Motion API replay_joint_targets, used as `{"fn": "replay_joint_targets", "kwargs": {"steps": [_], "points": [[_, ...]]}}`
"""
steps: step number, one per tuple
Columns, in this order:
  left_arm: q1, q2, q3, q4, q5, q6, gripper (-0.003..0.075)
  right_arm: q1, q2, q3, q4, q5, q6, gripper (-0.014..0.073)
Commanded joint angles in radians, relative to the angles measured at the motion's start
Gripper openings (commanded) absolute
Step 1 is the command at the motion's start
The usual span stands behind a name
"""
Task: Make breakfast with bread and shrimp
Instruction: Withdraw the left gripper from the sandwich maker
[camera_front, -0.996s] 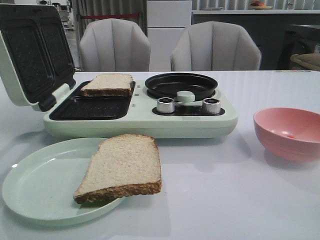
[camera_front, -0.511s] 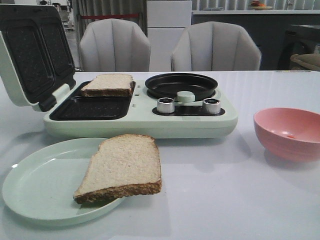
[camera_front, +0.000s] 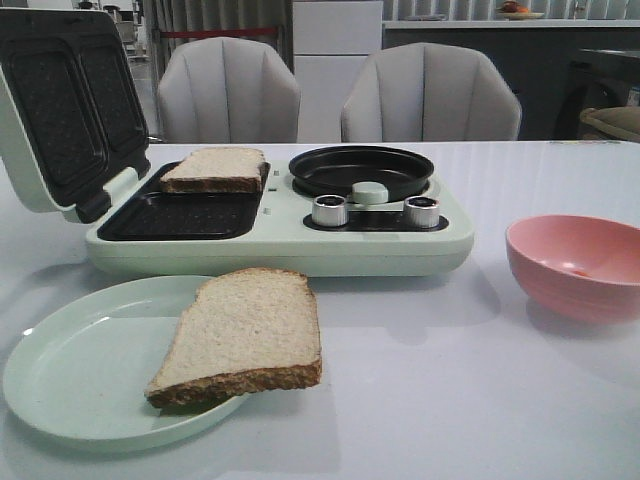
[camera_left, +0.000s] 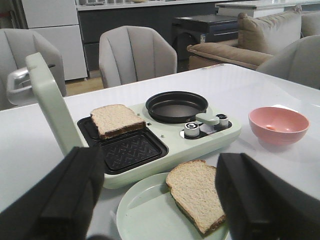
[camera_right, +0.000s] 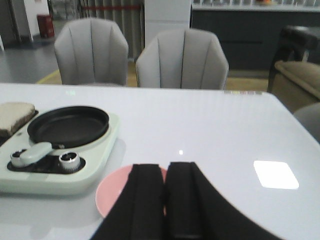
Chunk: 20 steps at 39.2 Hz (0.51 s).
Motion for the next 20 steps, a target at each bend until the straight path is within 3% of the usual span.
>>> {"fn": "replay_joint_targets", "kwargs": {"steps": [1,12,20], "points": [[-0.007,-0.013,-0.024,-0.01,-0.085,-0.004,0.0532,-0.002,0.067,-0.061,0.009,-0.013,-0.001,0.0153],[-0.007,-0.013,-0.024,-0.01,-0.081,-0.004,0.0532,-0.002,0.113,-0.062,0.072,0.001,0.0,0.0181],[-0.007,-0.013,-0.024,-0.01,-0.078,-0.004,0.0532,0.044,0.247,-0.136,0.093,0.058,-0.001,0.0468]]}}
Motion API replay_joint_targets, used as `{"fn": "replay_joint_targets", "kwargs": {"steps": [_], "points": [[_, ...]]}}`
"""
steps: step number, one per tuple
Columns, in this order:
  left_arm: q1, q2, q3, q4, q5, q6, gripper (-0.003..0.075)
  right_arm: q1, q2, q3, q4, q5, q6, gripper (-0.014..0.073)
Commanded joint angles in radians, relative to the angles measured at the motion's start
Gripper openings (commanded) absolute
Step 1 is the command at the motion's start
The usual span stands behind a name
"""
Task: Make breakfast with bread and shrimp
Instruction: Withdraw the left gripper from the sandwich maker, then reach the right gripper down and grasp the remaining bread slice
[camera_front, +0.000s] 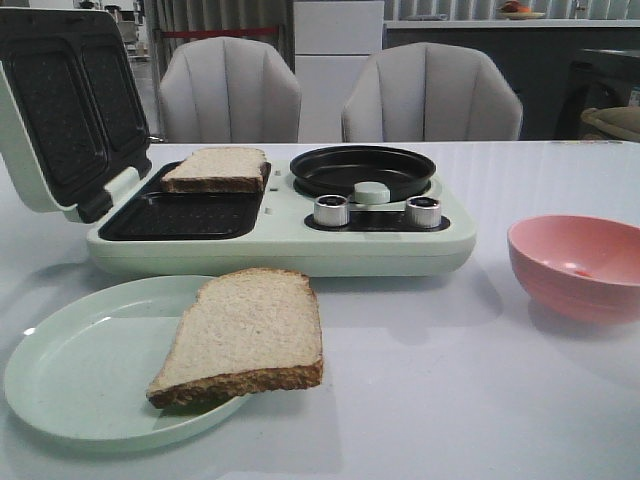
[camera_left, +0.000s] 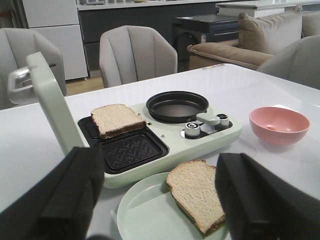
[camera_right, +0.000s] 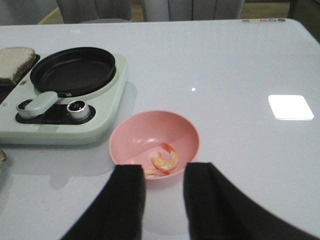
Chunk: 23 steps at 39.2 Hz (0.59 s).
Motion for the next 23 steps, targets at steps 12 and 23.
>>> {"fn": "replay_joint_targets", "kwargs": {"steps": [12,23], "points": [[-0.007,-0.013,-0.024,-0.01,-0.077,-0.004,0.0532,0.171,0.432,-0.265,0.166,0.073,-0.001,0.0531],[-0.007,-0.013,-0.024,-0.01,-0.077,-0.004,0.0532,0.31,0.777,-0.41,0.338,0.073,-0.01,0.0531]]}}
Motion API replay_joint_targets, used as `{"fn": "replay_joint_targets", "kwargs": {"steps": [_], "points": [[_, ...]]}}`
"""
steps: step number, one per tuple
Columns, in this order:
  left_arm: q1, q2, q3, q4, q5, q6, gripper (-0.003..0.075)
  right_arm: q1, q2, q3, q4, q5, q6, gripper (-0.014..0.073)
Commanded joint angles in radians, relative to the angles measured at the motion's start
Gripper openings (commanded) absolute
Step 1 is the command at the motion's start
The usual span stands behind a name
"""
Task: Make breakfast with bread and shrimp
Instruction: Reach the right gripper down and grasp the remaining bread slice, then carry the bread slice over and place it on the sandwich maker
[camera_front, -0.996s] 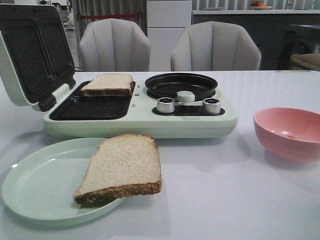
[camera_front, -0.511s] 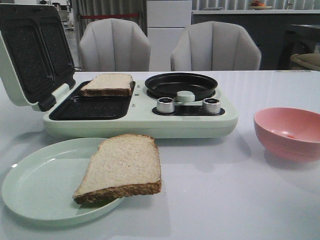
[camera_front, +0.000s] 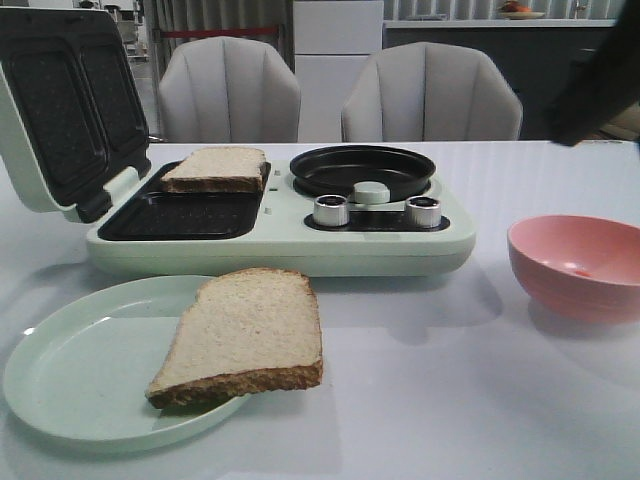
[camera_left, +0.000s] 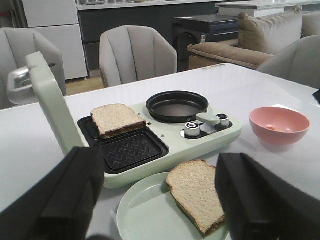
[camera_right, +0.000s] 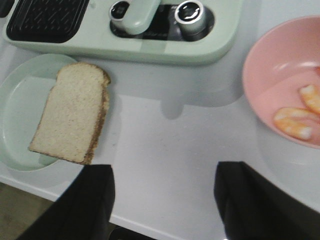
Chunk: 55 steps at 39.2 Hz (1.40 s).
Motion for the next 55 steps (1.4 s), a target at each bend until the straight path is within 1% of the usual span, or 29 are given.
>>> {"fn": "replay_joint_targets", "kwargs": {"steps": [1,6,13,17,22,28,30,33,38,44,52,55], "points": [[-0.007,-0.013,-0.024,-0.01,-0.077,-0.004,0.0532,0.035,0.101,-0.071,0.07,-0.061,-0.01,0.0531],[-0.007,-0.013,-0.024,-0.01,-0.077,-0.004,0.0532,0.075,0.257,-0.131,0.133,-0.064,-0.034,0.0531],[-0.007,-0.013,-0.024,-0.01,-0.077,-0.004,0.0532,0.089,0.462,-0.212,0.254,-0.072,-0.131,0.0531],[-0.007,-0.013,-0.024,-0.01,-0.077,-0.004,0.0532,0.089,0.557,-0.265,0.375,-0.055,-0.211,0.0531],[-0.007,-0.013,-0.024,-0.01,-0.077,-0.004,0.0532,0.089,0.662,-0.318,0.52,-0.027,-0.356,0.0531],[-0.007,-0.013,-0.024,-0.01,-0.077,-0.004,0.0532,0.089,0.752,-0.355,0.702,-0.005,-0.495,0.0522],[-0.007,-0.013,-0.024,-0.01,-0.077,-0.004,0.0532,0.089,0.773,-0.356,0.755,-0.008,-0.538,0.0494],[-0.007,-0.013,-0.024,-0.01,-0.077,-0.004,0.0532,0.089,0.799,-0.356,0.834,-0.015,-0.598,0.0419],[-0.007,-0.013,-0.024,-0.01,-0.077,-0.004,0.0532,0.089,0.83,-0.356,0.942,-0.003,-0.675,0.0323],[-0.007,-0.013,-0.024,-0.01,-0.077,-0.004,0.0532,0.089,0.844,-0.356,1.048,0.008,-0.787,0.0277],[-0.007,-0.013,-0.024,-0.01,-0.077,-0.004,0.0532,0.089,0.819,-0.357,1.148,0.012,-0.908,0.0142],[-0.007,-0.013,-0.024,-0.01,-0.077,-0.004,0.0532,0.089,0.802,-0.357,1.178,0.012,-0.944,0.0135]]}}
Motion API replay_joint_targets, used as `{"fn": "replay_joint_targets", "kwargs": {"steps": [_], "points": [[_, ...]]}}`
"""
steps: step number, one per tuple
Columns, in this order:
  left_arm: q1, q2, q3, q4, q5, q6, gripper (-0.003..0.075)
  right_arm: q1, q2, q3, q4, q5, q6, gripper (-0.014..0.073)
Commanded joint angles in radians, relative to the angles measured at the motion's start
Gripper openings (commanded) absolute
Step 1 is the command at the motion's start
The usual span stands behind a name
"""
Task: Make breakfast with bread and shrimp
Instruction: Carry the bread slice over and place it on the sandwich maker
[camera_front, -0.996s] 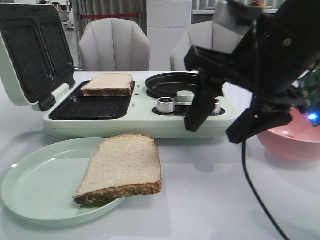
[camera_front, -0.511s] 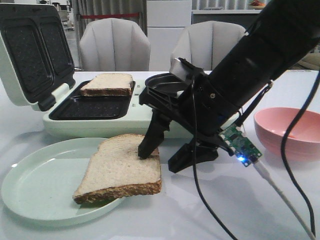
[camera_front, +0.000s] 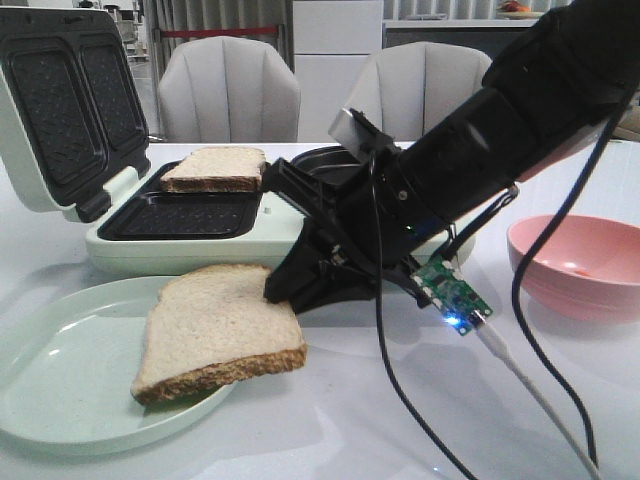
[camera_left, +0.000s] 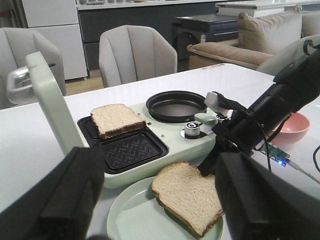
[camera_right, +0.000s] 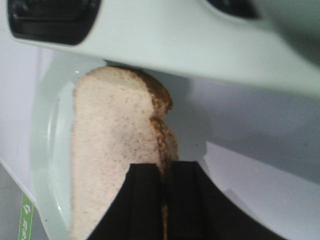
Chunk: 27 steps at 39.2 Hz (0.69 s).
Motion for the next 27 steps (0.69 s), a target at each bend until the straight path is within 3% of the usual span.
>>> {"fn": "replay_joint_targets", "kwargs": {"steps": [1,17,27], "points": [[-0.007,-0.013,-0.024,-0.01,-0.077,-0.004,0.0532,0.003,-0.08,-0.026,0.08,0.025,-0.073,0.0135],[-0.007,-0.013,-0.024,-0.01,-0.077,-0.004,0.0532,0.003,-0.147,-0.056,0.212,0.087,-0.163,0.0135],[-0.007,-0.013,-0.024,-0.01,-0.077,-0.004,0.0532,0.003,-0.135,-0.132,0.452,0.081,-0.296,0.0135]]}}
